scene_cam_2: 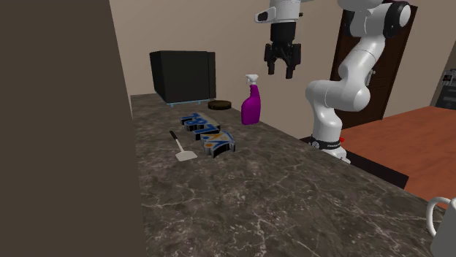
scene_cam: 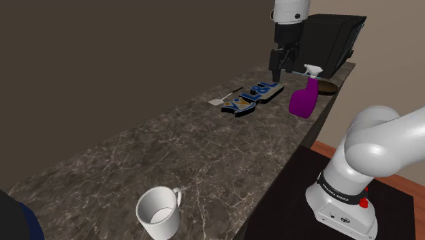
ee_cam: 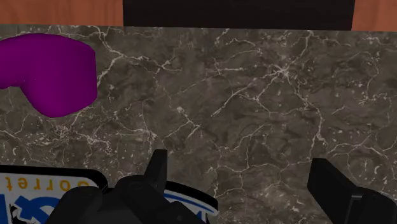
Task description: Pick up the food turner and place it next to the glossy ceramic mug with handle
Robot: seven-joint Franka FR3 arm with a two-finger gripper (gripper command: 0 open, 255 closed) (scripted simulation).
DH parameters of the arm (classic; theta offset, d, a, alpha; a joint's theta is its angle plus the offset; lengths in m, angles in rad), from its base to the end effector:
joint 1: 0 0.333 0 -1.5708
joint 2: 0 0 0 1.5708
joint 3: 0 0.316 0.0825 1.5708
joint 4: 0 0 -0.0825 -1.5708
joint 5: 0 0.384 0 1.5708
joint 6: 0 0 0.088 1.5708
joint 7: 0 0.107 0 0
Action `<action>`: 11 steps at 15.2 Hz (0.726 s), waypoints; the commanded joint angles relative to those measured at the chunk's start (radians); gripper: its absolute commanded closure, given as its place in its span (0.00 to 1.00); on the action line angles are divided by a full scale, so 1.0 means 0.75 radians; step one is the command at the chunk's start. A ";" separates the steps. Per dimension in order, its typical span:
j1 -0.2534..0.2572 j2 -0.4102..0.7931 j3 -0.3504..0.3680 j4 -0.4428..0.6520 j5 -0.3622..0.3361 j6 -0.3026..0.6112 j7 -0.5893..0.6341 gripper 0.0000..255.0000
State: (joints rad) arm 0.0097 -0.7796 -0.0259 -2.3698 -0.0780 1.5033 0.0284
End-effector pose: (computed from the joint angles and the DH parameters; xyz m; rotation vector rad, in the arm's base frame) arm 0.3004 -0.0158 0.5766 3.0775 -0.0588 -0.1332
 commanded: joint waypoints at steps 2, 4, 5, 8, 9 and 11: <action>-0.013 0.038 0.017 -0.001 0.015 0.042 0.062 0.00; -0.040 0.119 0.051 0.003 0.041 0.125 0.182 0.00; -0.054 0.161 0.067 0.008 0.052 0.165 0.241 0.00; -0.094 0.296 0.108 0.038 0.076 0.281 0.416 0.00; -0.108 0.343 0.121 0.052 0.081 0.318 0.474 0.00; -0.137 0.437 0.143 0.085 0.087 0.387 0.587 0.00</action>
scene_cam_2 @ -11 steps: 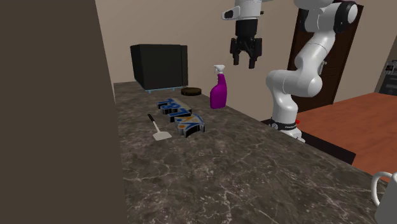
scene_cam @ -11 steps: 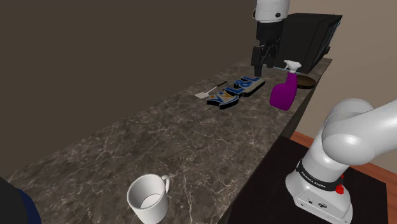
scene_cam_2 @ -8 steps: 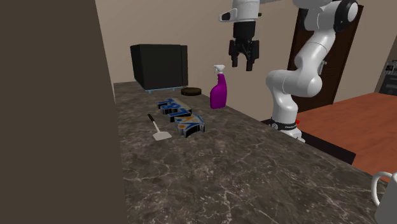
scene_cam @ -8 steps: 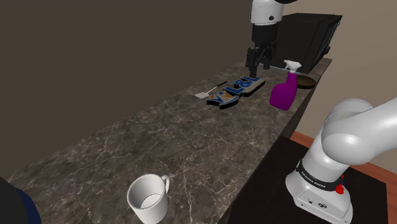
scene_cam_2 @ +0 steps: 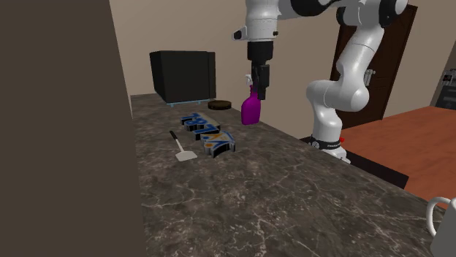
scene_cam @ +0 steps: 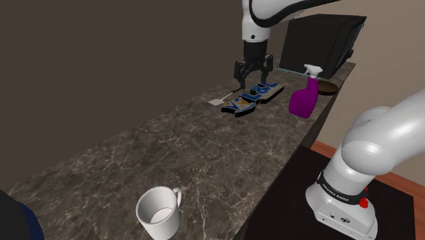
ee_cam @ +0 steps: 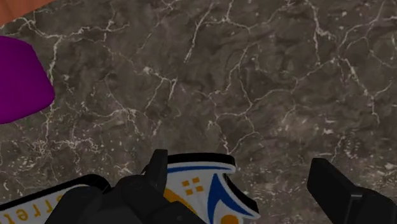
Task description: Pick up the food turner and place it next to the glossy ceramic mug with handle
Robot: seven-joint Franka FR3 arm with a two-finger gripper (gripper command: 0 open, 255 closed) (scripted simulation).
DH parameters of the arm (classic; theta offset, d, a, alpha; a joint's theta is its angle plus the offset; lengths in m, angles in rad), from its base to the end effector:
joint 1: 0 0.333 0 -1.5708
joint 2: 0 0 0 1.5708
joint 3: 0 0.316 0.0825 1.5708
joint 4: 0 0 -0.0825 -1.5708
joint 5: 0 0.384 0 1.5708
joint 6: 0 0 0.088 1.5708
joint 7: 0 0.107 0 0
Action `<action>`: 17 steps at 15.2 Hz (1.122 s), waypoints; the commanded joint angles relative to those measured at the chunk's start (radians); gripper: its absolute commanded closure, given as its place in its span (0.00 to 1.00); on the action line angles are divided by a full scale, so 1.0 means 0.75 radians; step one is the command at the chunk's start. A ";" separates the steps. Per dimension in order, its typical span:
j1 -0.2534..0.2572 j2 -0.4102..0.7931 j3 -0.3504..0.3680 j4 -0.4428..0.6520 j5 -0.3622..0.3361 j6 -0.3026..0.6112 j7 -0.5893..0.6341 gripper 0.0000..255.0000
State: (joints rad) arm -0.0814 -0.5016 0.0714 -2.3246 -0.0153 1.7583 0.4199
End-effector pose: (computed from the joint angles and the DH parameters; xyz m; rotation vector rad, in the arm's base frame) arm 0.3940 -0.0023 0.5209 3.0061 -0.6666 -0.0843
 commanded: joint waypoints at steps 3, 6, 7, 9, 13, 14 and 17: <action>-0.056 0.210 0.037 0.087 0.002 0.140 0.233 0.00; -0.093 0.353 0.050 0.163 -0.010 0.220 0.397 0.00; -0.104 0.401 0.052 0.190 -0.015 0.243 0.451 0.00; -0.126 0.493 0.052 0.248 -0.028 0.286 0.556 0.00; -0.161 0.672 0.035 0.373 -0.055 0.355 0.759 0.00; -0.168 0.715 0.027 0.406 -0.061 0.369 0.807 0.00; -0.187 0.839 -0.002 0.507 -0.076 0.405 0.946 0.00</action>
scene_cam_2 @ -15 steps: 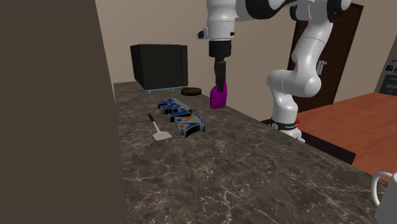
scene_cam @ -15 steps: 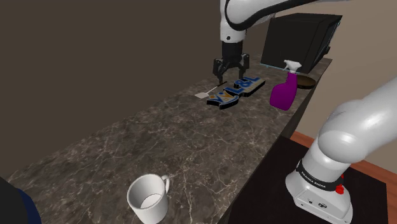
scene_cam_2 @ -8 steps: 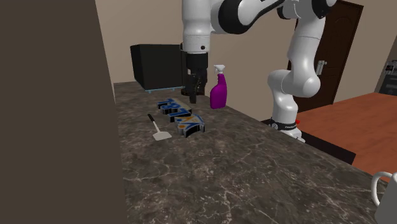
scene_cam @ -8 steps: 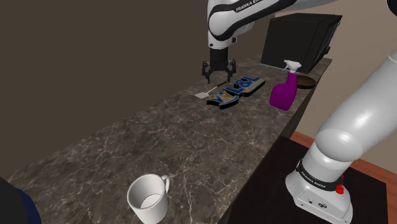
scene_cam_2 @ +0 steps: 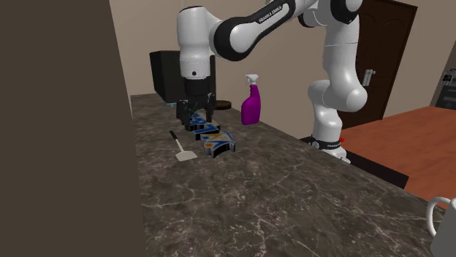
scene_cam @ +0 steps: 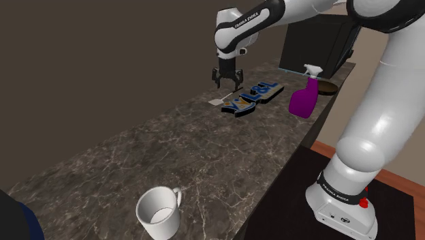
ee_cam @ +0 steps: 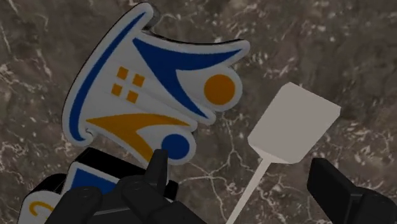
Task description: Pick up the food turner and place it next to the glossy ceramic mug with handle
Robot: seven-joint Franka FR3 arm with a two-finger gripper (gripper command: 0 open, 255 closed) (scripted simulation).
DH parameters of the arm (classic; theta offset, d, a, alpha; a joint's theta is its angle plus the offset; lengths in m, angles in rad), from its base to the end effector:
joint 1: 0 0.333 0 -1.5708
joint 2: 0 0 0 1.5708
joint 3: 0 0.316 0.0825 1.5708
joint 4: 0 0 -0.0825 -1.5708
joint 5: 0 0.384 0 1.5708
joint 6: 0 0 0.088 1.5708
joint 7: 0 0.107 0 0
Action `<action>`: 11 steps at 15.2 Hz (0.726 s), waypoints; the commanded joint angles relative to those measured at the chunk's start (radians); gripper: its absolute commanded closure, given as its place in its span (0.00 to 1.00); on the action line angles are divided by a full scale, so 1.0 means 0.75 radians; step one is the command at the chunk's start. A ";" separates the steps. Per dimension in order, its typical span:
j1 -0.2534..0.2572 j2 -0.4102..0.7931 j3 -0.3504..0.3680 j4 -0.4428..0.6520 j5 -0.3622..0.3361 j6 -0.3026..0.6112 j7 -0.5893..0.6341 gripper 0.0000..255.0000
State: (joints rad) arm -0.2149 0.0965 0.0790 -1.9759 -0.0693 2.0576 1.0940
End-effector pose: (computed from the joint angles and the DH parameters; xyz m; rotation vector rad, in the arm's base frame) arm 0.5694 -0.0825 0.4192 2.5506 -1.7400 0.0183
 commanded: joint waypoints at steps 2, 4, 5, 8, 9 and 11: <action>-0.021 0.120 -0.035 0.109 -0.010 0.025 0.134 0.00; -0.033 0.195 -0.060 0.177 -0.012 0.042 0.218 0.00; -0.039 0.232 -0.074 0.211 -0.011 0.049 0.258 0.00; -0.056 0.323 -0.111 0.297 -0.005 0.066 0.359 0.00; -0.057 0.331 -0.112 0.289 -0.006 0.082 0.360 0.00; -0.058 0.346 -0.112 0.274 -0.006 0.112 0.360 0.00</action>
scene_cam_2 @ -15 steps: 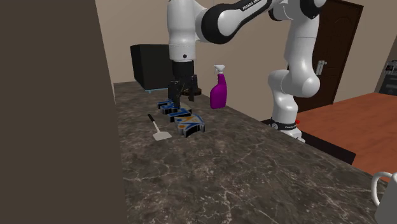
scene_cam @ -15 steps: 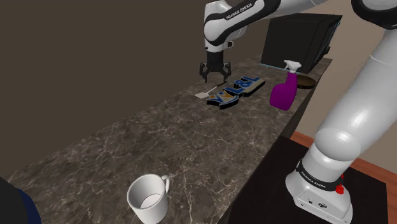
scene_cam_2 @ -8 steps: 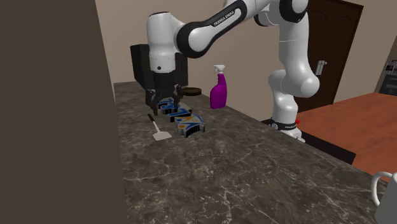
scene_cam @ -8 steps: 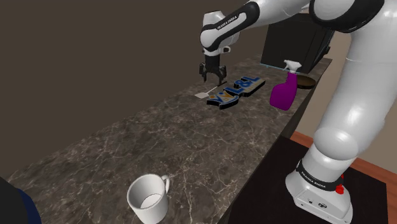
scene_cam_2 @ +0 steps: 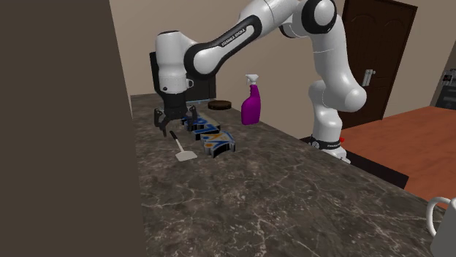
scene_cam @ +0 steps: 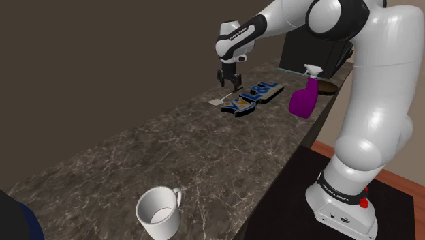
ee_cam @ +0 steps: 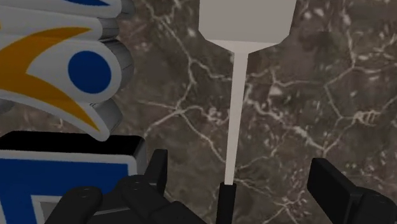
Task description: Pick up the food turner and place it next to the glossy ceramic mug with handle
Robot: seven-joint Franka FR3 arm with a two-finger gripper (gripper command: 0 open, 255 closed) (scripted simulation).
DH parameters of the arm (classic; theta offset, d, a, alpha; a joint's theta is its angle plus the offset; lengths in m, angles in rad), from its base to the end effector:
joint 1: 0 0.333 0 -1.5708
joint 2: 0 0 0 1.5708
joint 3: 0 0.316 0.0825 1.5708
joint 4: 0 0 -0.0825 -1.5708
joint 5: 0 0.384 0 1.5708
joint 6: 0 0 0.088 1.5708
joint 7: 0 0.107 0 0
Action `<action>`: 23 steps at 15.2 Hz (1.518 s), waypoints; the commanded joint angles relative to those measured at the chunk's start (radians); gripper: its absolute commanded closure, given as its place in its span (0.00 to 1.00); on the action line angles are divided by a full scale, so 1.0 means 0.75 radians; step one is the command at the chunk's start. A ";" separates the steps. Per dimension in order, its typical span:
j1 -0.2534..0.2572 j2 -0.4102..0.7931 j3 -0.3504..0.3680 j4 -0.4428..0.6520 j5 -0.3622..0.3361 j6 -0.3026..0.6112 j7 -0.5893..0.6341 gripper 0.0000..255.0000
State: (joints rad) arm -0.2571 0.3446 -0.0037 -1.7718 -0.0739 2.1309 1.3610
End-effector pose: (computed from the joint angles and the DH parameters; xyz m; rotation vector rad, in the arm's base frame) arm 0.6225 -0.1693 0.3682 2.1744 -2.2006 0.0710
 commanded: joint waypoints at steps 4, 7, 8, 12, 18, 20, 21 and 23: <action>-0.003 0.048 -0.004 -0.024 -0.002 0.074 0.006 0.00; -0.004 0.053 -0.004 -0.027 -0.003 0.082 0.006 0.00; -0.004 0.053 -0.004 -0.027 -0.003 0.082 0.006 0.00; -0.004 0.053 -0.004 -0.027 -0.002 0.082 0.006 0.00; -0.004 0.053 -0.004 -0.027 -0.002 0.082 0.006 1.00; -0.004 0.053 -0.004 -0.027 -0.002 0.082 0.006 1.00; -0.004 0.053 -0.004 -0.027 -0.003 0.082 0.006 1.00; -0.004 0.045 -0.004 -0.021 -0.002 0.067 0.005 1.00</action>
State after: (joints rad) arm -0.2597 0.3811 -0.0065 -1.7891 -0.0755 2.1856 1.3651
